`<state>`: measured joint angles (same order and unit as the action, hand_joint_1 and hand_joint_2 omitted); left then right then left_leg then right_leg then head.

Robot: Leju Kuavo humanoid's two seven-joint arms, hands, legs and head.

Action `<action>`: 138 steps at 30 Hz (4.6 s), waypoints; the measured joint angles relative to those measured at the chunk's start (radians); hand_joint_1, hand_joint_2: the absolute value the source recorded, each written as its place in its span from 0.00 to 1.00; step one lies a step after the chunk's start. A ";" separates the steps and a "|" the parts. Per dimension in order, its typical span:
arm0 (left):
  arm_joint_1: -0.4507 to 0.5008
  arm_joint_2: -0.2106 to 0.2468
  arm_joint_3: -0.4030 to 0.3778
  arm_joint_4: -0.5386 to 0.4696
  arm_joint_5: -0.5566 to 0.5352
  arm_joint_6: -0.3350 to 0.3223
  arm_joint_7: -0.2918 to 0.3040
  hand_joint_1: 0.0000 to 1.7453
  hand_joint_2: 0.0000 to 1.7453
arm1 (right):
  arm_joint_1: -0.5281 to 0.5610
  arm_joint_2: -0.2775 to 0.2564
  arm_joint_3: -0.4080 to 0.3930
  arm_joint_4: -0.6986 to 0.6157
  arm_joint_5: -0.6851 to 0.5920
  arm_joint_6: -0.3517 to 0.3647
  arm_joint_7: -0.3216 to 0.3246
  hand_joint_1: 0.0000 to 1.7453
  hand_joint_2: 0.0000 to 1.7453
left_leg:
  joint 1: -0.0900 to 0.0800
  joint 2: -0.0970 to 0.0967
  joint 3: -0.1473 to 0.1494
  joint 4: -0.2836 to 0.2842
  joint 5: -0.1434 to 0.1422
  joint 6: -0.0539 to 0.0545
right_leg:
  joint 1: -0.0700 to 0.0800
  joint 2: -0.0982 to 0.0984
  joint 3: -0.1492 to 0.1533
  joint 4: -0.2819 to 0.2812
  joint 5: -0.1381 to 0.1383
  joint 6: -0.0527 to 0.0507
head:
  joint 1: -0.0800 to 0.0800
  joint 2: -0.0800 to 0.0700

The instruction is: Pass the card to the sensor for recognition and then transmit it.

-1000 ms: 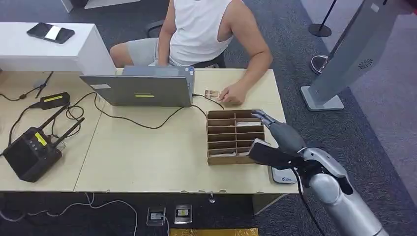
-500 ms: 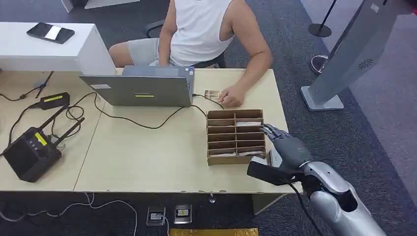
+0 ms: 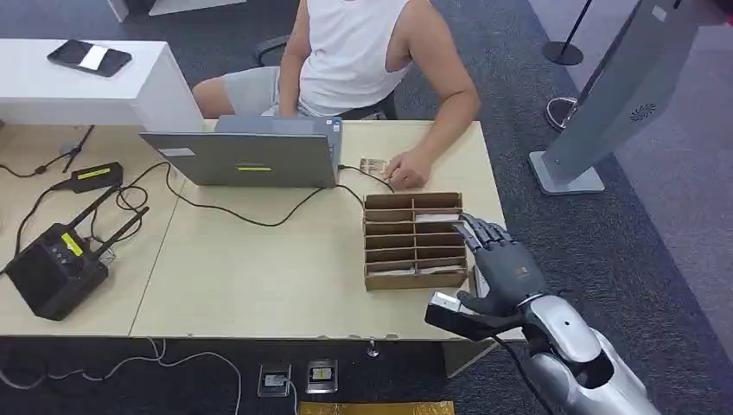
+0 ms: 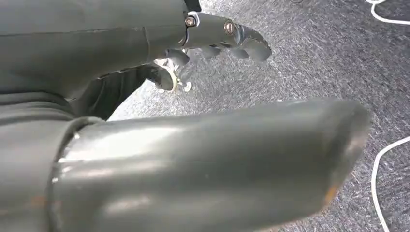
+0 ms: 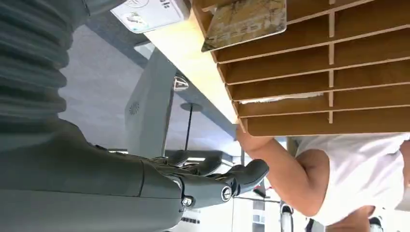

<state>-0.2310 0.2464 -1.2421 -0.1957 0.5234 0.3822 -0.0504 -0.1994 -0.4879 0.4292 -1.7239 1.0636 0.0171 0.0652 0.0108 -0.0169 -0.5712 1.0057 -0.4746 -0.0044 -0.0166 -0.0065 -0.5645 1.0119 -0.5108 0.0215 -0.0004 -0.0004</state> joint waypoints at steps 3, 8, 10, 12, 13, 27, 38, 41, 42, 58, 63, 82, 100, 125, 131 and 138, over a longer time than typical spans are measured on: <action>-0.001 0.000 0.000 0.000 -0.006 -0.001 0.000 0.00 0.00 | 0.002 0.009 0.007 0.024 0.007 -0.034 -0.001 0.00 1.00 | 0.000 0.000 0.000 0.000 0.000 0.000 | 0.000 0.000 0.000 0.000 0.000 0.000 | 0.000 0.000; -0.009 0.000 0.000 0.000 -0.016 -0.004 0.001 0.00 0.00 | 0.000 0.028 0.015 0.060 0.006 -0.065 -0.006 0.00 1.00 | 0.000 0.000 0.000 0.000 0.000 0.000 | 0.000 0.000 0.000 0.000 0.000 0.000 | 0.000 0.000; -0.013 0.000 0.000 0.000 -0.018 -0.006 0.002 0.00 0.00 | -0.001 0.036 0.018 0.077 0.004 -0.071 -0.006 0.00 1.00 | 0.000 0.000 0.000 0.000 0.000 0.000 | 0.000 0.000 0.000 0.000 0.000 0.000 | 0.000 0.000; -0.015 0.000 0.000 0.000 -0.019 -0.007 0.002 0.00 0.00 | -0.001 0.044 0.024 0.090 0.003 -0.075 -0.007 0.00 1.00 | 0.000 0.000 0.000 0.000 0.000 0.000 | 0.000 0.000 0.000 0.000 0.000 0.000 | 0.000 0.000; -0.016 0.000 0.000 0.000 -0.020 -0.008 0.002 0.00 0.00 | -0.001 0.047 0.026 0.093 0.003 -0.079 -0.009 0.00 1.00 | 0.000 0.000 0.000 0.000 0.000 0.000 | 0.000 0.000 0.000 0.000 0.000 0.000 | 0.000 0.000; -0.021 0.000 0.000 0.000 -0.021 -0.013 0.010 0.00 0.00 | -0.013 0.078 0.027 0.163 -0.015 -0.124 -0.035 0.00 1.00 | 0.000 0.000 0.000 0.000 0.000 0.000 | 0.000 0.000 0.000 0.000 0.000 0.000 | 0.000 0.000; -0.021 0.000 0.000 0.000 -0.021 -0.012 0.010 0.00 0.00 | -0.020 0.088 0.027 0.195 -0.016 -0.127 -0.039 0.00 1.00 | 0.000 0.000 0.000 0.000 0.000 0.000 | 0.000 0.000 0.000 0.000 0.000 0.000 | 0.000 0.000; -0.021 0.000 0.000 0.000 -0.021 -0.012 0.010 0.00 0.00 | -0.024 0.091 0.027 0.202 -0.016 -0.125 -0.040 0.00 1.00 | 0.000 0.000 0.000 0.000 0.000 0.000 | 0.000 0.000 0.000 0.000 0.000 0.000 | 0.000 0.000; -0.021 0.000 0.000 0.000 -0.021 -0.012 0.010 0.00 0.00 | -0.024 0.092 0.027 0.204 -0.016 -0.124 -0.043 0.00 1.00 | 0.000 0.000 0.000 0.000 0.000 0.000 | 0.000 0.000 0.000 0.000 0.000 0.000 | 0.000 0.000; -0.021 0.000 0.000 0.000 -0.021 -0.016 0.010 0.00 0.00 | -0.030 0.100 0.034 0.222 -0.029 -0.087 -0.056 1.00 1.00 | 0.000 0.000 0.000 0.000 0.000 0.000 | 0.000 0.000 0.000 0.000 0.000 0.000 | 0.000 0.000; -0.028 0.001 0.000 0.000 -0.037 -0.032 0.011 0.00 0.00 | -0.051 0.112 0.052 0.233 -0.047 -0.056 -0.058 1.00 1.00 | 0.000 0.000 0.000 0.000 0.000 0.000 | 0.000 0.000 0.000 0.000 0.000 0.000 | 0.000 0.000; -0.037 0.000 -0.001 0.000 -0.042 -0.031 0.017 0.00 0.00 | -0.063 0.122 0.053 0.264 -0.053 -0.093 -0.071 1.00 1.00 | 0.000 0.000 0.000 0.000 0.000 0.000 | 0.000 0.000 0.000 0.000 0.000 0.000 | 0.000 0.000; -0.062 -0.002 -0.001 0.000 -0.080 -0.034 0.017 0.00 0.00 | -0.332 0.119 -0.069 0.288 -0.019 -0.126 -0.185 1.00 1.00 | 0.000 0.001 0.001 0.000 0.001 0.000 | 0.000 0.001 0.000 0.000 0.001 -0.001 | 0.000 0.000; -0.068 -0.003 -0.001 0.000 -0.105 -0.084 -0.004 0.00 0.00 | -0.799 0.303 0.002 0.916 -0.027 -0.318 -0.359 1.00 1.00 | 0.001 -0.002 -0.001 0.000 0.001 0.000 | 0.001 -0.002 0.000 0.001 0.001 -0.001 | 0.000 0.000; -0.068 0.000 -0.001 0.000 -0.105 -0.084 -0.004 0.00 0.00 | -0.802 0.322 0.012 1.004 -0.032 -0.325 -0.354 0.00 1.00 | 0.001 -0.001 -0.001 0.000 0.001 0.000 | 0.001 -0.002 0.000 0.001 0.001 -0.001 | 0.000 0.000; -0.066 0.003 -0.001 0.000 -0.104 -0.077 -0.004 0.00 0.00 | -0.803 0.327 0.024 1.059 -0.068 -0.423 -0.338 0.00 1.00 | 0.001 -0.001 0.000 0.001 0.001 0.000 | 0.001 -0.001 -0.001 0.001 0.001 -0.001 | 0.000 0.000</action>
<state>-0.2973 0.2491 -1.2432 -0.1961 0.4192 0.3052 -0.0546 -1.0019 -0.1606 0.4536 -0.6649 0.9956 -0.4060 -0.2731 0.0115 -0.0180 -0.5717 1.0062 -0.4737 -0.0047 -0.0157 -0.0075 -0.5651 1.0125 -0.5096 0.0202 0.0000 -0.0004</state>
